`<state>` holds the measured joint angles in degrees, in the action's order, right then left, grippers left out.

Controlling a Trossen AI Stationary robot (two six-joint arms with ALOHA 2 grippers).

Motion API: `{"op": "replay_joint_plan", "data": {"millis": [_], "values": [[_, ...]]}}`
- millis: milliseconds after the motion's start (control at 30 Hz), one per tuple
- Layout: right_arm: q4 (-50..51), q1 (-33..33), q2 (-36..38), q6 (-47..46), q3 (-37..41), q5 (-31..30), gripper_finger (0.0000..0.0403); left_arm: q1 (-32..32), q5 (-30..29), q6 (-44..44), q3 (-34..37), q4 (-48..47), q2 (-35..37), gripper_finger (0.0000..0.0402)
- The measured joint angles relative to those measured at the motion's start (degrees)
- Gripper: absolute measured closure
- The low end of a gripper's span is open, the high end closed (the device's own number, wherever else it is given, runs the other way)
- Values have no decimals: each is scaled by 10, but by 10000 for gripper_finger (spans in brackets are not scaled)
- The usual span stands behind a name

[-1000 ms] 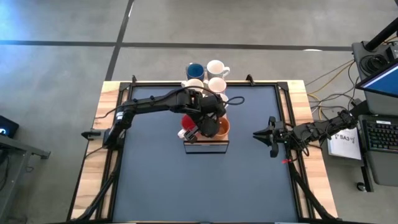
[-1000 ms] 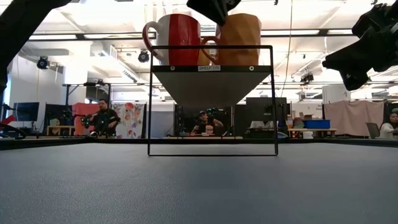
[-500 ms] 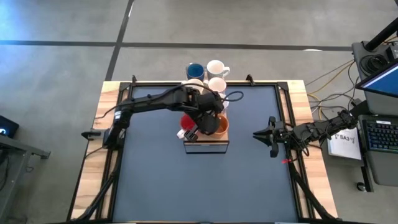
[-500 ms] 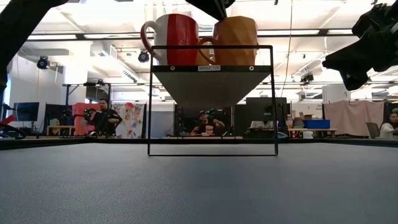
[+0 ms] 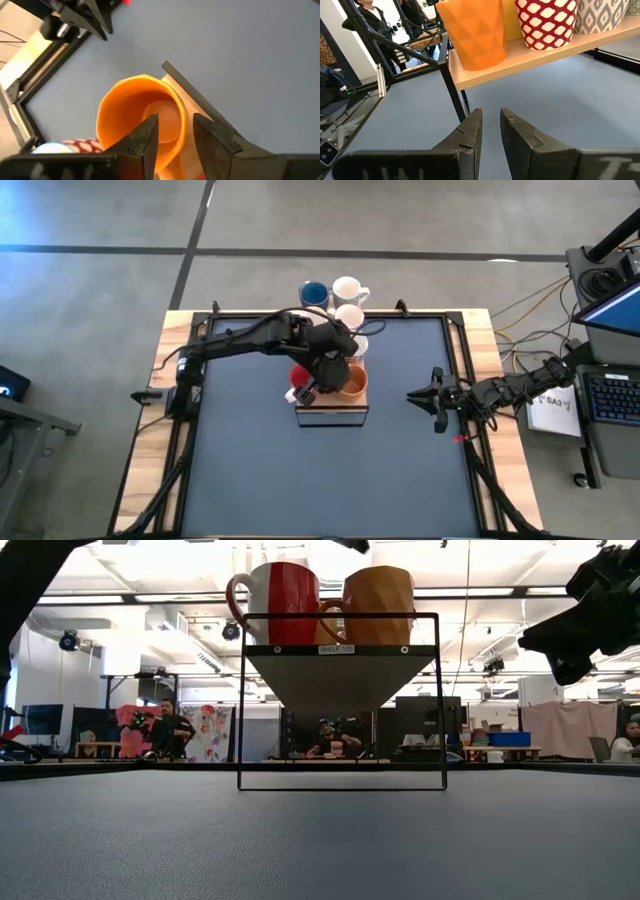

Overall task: Place coffee mugs
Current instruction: Adjust the orange mug and the red mug on the shelf

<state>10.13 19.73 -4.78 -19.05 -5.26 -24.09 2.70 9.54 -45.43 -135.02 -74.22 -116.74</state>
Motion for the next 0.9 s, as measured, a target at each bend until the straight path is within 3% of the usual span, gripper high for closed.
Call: {"op": "replay_joint_plan", "data": {"millis": [500,900], "values": [[0,0,0,0,0,0,346,-8,-46,233,2,-157,59,297],[0,0,0,0,0,0,346,-16,-55,311,26,-158,55,297]]}}
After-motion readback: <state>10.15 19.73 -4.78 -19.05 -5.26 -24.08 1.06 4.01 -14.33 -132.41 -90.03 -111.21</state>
